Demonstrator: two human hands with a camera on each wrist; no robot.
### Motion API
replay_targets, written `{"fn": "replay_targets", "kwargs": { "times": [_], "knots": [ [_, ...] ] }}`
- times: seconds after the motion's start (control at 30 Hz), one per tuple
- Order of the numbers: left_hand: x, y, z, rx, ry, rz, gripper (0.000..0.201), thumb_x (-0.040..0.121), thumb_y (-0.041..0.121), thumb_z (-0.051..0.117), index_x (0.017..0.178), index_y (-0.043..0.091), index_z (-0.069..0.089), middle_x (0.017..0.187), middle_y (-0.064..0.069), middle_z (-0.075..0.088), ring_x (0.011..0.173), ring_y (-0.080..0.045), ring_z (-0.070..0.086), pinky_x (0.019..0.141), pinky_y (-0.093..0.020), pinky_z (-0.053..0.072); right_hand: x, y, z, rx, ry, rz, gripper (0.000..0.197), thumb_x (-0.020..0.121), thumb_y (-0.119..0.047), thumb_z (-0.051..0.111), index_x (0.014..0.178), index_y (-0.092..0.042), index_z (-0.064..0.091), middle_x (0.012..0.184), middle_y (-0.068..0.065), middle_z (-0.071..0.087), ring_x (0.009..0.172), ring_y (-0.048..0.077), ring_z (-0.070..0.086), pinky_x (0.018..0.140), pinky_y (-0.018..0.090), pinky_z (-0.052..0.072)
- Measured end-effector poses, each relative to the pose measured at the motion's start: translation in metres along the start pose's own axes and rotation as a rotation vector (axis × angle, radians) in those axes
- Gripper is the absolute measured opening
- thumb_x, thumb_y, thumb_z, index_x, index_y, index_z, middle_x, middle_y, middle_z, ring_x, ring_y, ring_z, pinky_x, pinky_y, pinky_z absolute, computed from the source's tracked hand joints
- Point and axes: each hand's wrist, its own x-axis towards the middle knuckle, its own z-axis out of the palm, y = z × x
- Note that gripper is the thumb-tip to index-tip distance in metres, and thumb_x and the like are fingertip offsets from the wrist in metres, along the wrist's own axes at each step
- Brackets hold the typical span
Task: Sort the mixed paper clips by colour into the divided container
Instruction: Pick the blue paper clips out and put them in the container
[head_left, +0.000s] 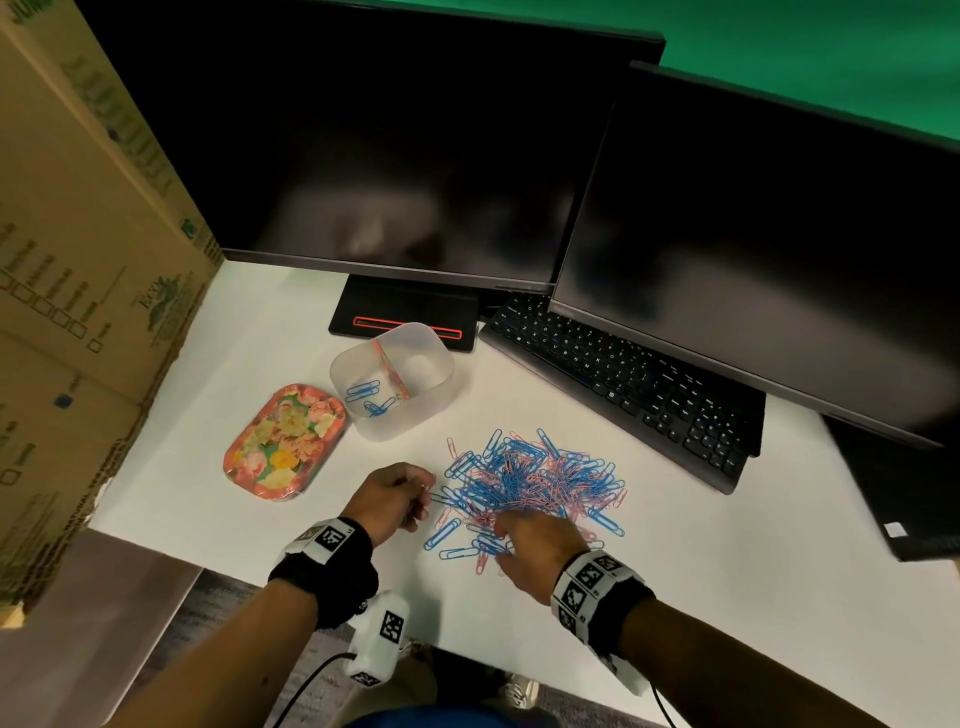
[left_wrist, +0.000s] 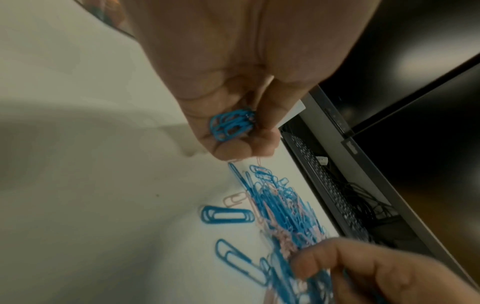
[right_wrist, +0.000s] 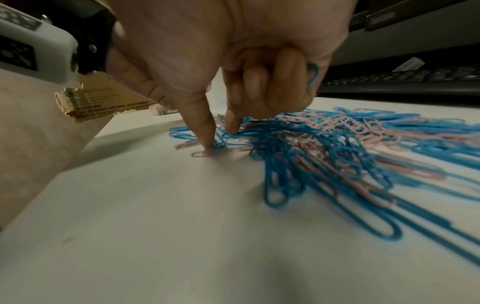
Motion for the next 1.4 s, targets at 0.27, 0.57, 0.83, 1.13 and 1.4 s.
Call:
{"fn": "replay_targets", "kwargs": {
  "times": [0.27, 0.57, 0.83, 1.13, 1.4],
  "knots": [
    [-0.016, -0.020, 0.017, 0.947, -0.061, 0.231, 0.032, 0.075, 0.042, 0.071, 0.100, 0.027, 0.058, 0.087, 0.007, 0.057, 0.083, -0.014, 0.055, 0.073, -0.022, 0.041, 0.010, 0.003, 0.001, -0.074, 0.035, -0.008, 0.020, 0.095, -0.026, 0.042, 0.104, -0.013, 0.054, 0.106, 0.010, 0.064, 0.096, 0.033, 0.062, 0.077, 0.034, 0.047],
    [-0.014, -0.033, 0.022, 1.218, -0.111, 0.306, 0.013, 0.088, 0.031, 0.050, 0.095, 0.023, 0.058, 0.107, 0.002, 0.055, 0.096, -0.025, 0.059, 0.079, -0.030, 0.044, 0.009, 0.005, -0.001, -0.058, 0.032, -0.024, 0.018, 0.094, -0.014, 0.041, 0.106, -0.013, 0.052, 0.107, 0.010, 0.063, 0.093, 0.030, 0.061, 0.070, 0.030, 0.037],
    [-0.016, -0.035, 0.020, 1.239, -0.108, 0.368, 0.013, 0.089, 0.031, 0.047, 0.096, 0.022, 0.054, 0.107, 0.000, 0.052, 0.089, -0.028, 0.059, 0.073, -0.032, 0.043, 0.019, 0.003, -0.002, -0.126, -0.005, -0.147, 0.029, 0.094, -0.022, 0.045, 0.123, -0.019, 0.049, 0.122, 0.005, 0.055, 0.105, 0.032, 0.059, 0.086, 0.041, 0.051],
    [-0.019, -0.033, 0.010, 1.160, -0.076, 0.369, 0.010, 0.090, 0.027, 0.045, 0.094, 0.022, 0.053, 0.101, 0.000, 0.060, 0.091, -0.025, 0.058, 0.073, -0.031, 0.042, 0.033, -0.012, -0.007, -0.316, -0.055, -0.166, 0.024, 0.095, -0.011, 0.043, 0.117, -0.009, 0.052, 0.120, 0.012, 0.056, 0.099, 0.035, 0.063, 0.073, 0.036, 0.044],
    [-0.022, -0.021, -0.002, 0.813, 0.033, 0.324, 0.011, 0.085, 0.018, 0.059, 0.089, 0.026, 0.065, 0.085, 0.003, 0.071, 0.081, -0.018, 0.064, 0.072, -0.023, 0.046, 0.028, -0.003, -0.013, 0.094, 0.147, -0.142, 0.016, 0.094, -0.026, 0.050, 0.098, -0.019, 0.063, 0.102, -0.002, 0.054, 0.090, 0.026, 0.061, 0.078, 0.034, 0.050]
  ]
}}
